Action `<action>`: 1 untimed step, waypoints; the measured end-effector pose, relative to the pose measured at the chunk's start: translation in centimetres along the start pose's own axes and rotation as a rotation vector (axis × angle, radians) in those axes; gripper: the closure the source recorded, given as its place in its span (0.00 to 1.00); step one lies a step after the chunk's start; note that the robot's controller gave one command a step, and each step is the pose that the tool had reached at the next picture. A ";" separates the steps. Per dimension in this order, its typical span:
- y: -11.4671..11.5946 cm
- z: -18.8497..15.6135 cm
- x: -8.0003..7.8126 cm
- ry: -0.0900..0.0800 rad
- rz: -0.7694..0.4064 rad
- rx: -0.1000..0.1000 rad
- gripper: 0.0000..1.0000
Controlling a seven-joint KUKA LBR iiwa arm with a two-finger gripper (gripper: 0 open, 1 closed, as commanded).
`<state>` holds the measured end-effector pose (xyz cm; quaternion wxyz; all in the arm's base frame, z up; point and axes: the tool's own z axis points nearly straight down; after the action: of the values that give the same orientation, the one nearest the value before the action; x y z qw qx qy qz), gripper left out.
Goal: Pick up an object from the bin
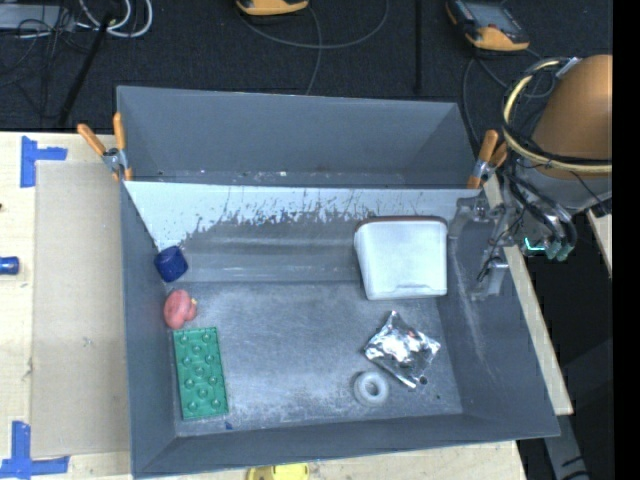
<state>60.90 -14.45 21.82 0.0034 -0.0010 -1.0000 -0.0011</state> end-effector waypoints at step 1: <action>1.9 15.2 6.2 0.010 0.164 0.000 0.00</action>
Offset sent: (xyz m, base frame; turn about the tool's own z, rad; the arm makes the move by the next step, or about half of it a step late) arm -0.0589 0.0193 -0.1482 0.1633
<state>54.59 -12.55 6.70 0.0085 -0.0831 -0.9965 -0.0008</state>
